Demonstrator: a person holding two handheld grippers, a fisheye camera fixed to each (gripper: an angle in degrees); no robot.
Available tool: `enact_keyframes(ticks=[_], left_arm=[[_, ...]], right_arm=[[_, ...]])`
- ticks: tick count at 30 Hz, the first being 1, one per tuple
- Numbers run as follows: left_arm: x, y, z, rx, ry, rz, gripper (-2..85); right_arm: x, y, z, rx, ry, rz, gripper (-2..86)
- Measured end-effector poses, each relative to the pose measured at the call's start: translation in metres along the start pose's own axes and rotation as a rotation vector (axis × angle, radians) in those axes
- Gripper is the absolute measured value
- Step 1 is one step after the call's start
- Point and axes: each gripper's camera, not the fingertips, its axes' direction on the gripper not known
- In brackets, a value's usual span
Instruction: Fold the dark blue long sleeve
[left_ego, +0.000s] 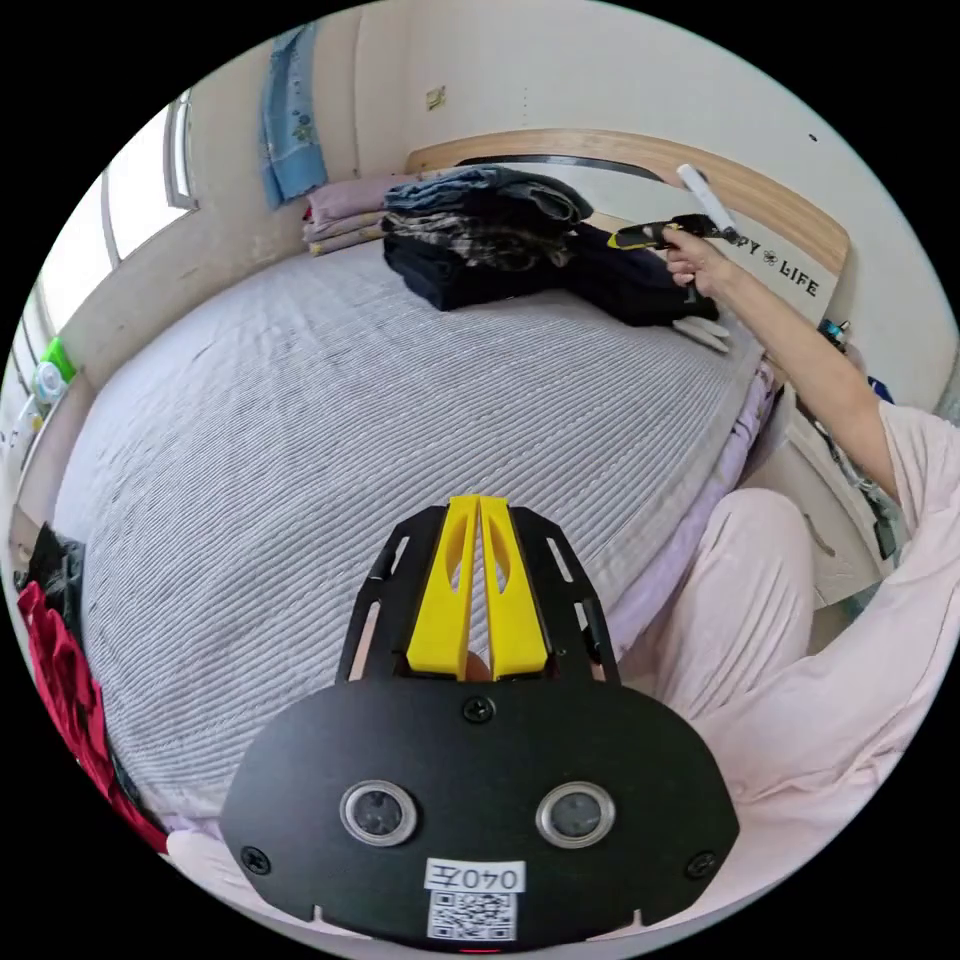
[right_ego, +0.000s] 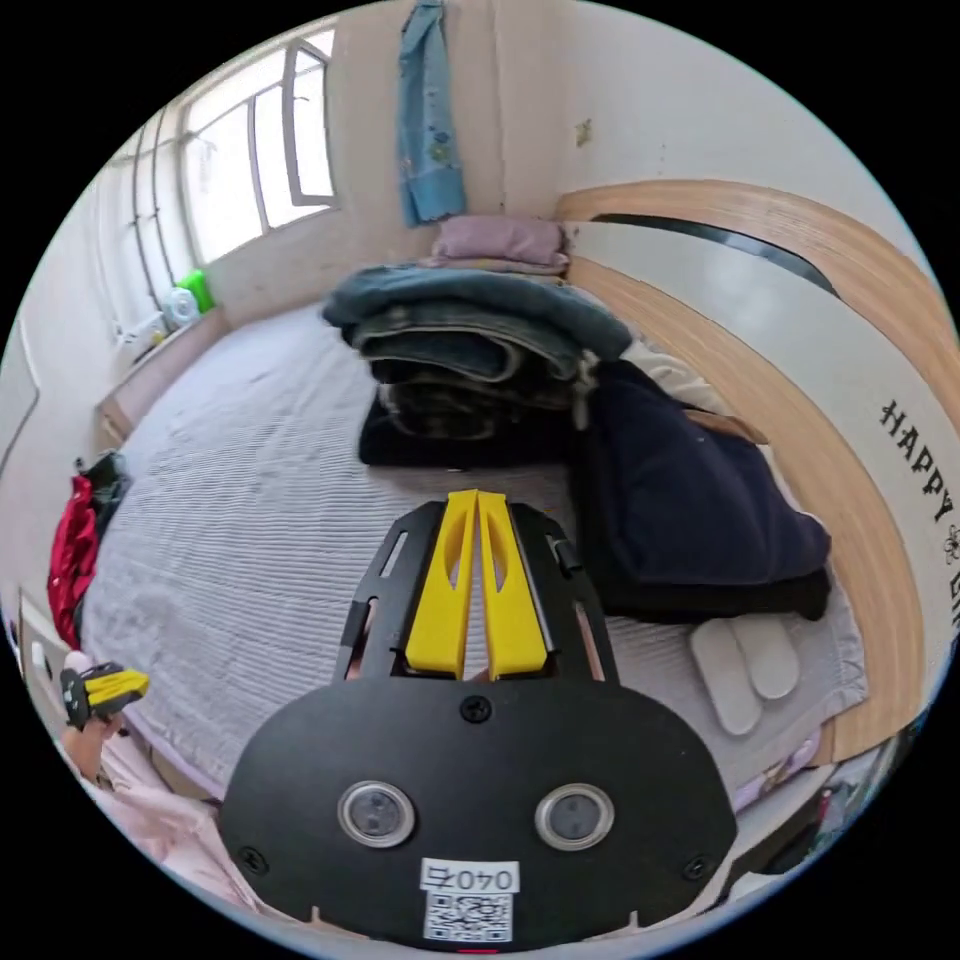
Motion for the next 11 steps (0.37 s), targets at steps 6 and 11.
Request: enact_keyframes(ticks=[6,11], left_arm=[[-0.052,0.058,-0.042,0.04,-0.089,-0.187,-0.9],[-0.062,0.087,-0.05,0.084,-0.045,-0.242,-0.9]], right_arm=[[-0.123,0.081,-0.024,0.017,-0.371,-0.158,-1.0],[-0.188,0.124,-0.024,-0.013,-0.549,-0.209,-1.0]])
